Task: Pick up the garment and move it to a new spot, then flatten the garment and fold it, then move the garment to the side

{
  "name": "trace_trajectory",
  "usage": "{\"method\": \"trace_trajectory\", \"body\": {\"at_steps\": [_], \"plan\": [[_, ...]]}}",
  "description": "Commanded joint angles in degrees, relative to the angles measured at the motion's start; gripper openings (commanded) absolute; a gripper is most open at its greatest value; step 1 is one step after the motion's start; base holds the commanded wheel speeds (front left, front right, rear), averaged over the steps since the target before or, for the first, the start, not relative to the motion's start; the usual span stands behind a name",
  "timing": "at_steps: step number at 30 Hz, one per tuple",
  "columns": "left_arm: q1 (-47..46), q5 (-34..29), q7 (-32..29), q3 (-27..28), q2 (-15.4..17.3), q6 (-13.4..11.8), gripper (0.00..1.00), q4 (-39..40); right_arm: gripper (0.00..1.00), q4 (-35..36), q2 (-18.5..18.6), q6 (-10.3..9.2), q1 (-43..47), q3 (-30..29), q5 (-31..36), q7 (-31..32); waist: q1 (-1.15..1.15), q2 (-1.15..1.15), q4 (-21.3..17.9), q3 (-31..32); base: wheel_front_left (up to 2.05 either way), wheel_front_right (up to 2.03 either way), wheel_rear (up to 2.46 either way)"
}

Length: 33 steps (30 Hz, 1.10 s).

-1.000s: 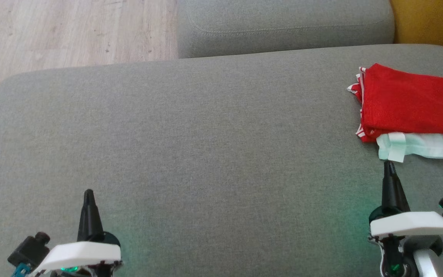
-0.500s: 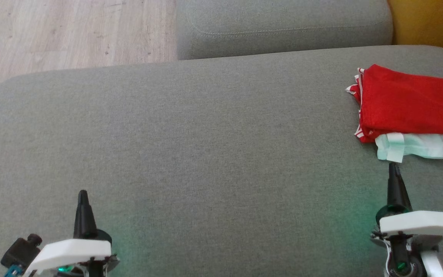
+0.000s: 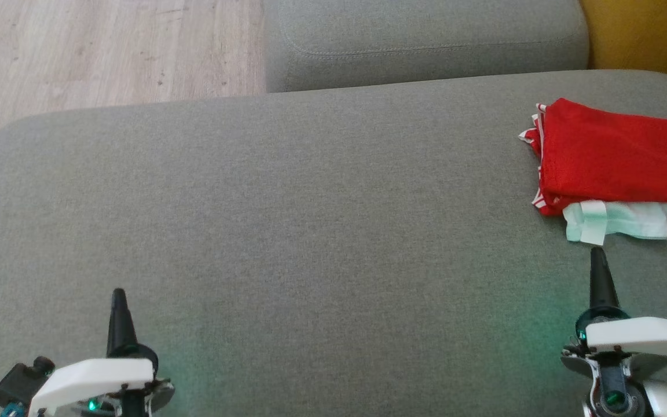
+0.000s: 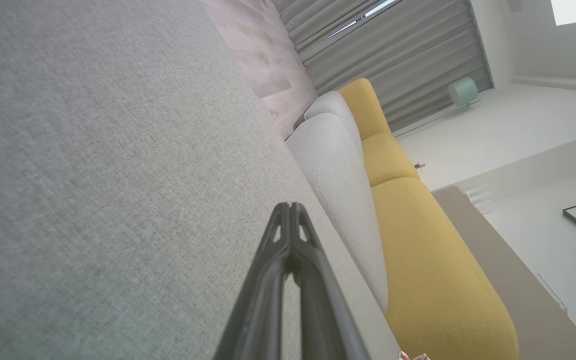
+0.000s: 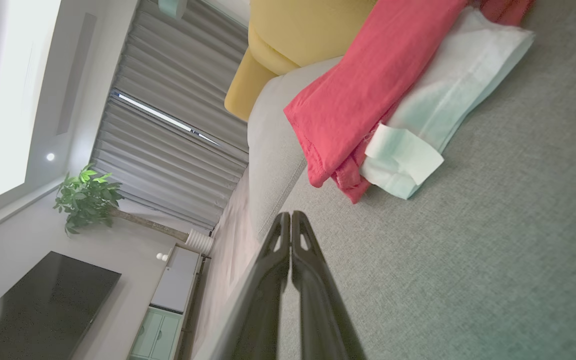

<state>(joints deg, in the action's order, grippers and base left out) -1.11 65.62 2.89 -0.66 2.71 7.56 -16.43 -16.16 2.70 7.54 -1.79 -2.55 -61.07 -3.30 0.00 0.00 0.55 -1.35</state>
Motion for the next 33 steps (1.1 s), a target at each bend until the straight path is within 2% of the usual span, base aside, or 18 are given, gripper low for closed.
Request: {"method": "trace_trajectory", "body": {"at_steps": [1, 33], "plan": [[-3.2, 1.0, -0.4, 1.6, 0.6, 0.0, 0.0, 2.0, 0.0, 2.1, 1.0, -0.03, -3.2, 0.4, -1.3, 0.6, 0.0, 0.0, 0.0, 0.0, 0.0, 0.0, 0.0], [-4.4, 18.5, -6.0, 4.9, 0.7, -0.1, 0.0, 2.3, 0.0, 2.1, 1.0, -0.05, -3.9, -1.7, -21.9, 6.1, 0.0, 0.0, -0.4, 0.8, 0.0, 0.0, 0.0]]}}
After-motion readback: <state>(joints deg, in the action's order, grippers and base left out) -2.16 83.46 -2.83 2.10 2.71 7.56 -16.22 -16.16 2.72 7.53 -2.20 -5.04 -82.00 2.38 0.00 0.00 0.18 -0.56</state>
